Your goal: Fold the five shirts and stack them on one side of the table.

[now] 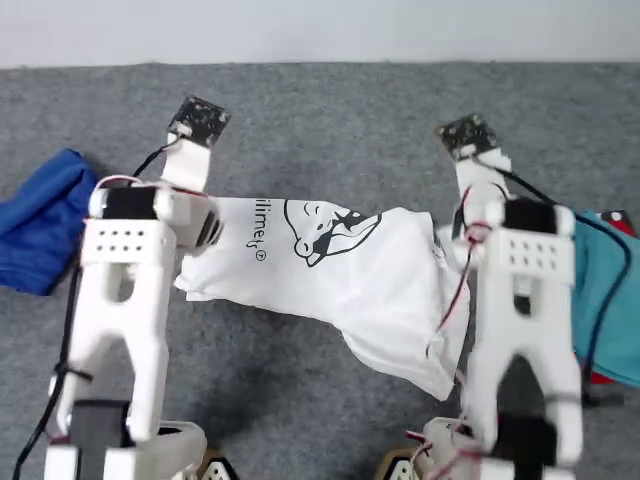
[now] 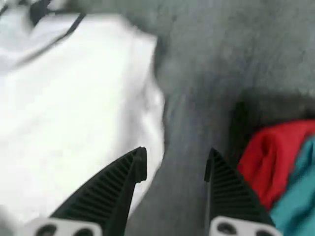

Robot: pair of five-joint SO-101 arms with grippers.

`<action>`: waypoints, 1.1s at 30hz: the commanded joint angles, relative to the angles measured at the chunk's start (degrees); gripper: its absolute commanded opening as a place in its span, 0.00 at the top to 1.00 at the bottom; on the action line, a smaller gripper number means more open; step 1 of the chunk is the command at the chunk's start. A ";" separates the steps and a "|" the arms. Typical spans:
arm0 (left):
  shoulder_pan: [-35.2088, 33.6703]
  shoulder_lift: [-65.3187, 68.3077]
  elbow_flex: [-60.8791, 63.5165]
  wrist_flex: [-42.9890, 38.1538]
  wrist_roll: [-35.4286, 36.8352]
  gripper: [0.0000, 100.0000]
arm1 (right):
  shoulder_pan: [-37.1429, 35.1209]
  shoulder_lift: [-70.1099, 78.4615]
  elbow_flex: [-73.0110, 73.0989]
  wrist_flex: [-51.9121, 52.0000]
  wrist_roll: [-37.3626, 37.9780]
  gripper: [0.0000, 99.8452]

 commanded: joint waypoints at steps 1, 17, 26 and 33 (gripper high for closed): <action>0.62 5.01 -0.48 -7.65 6.42 0.85 | -1.27 10.33 -5.27 -8.75 -3.60 0.80; 0.62 22.59 -0.57 -14.77 8.09 0.91 | -6.99 41.36 -26.99 -9.98 -3.69 0.95; 0.26 25.67 -1.63 -14.51 8.09 0.91 | -3.03 44.53 -31.82 -9.45 -3.69 0.99; 0.26 25.67 -1.80 -14.42 8.09 0.91 | 4.26 40.66 -32.44 -9.27 -3.60 0.99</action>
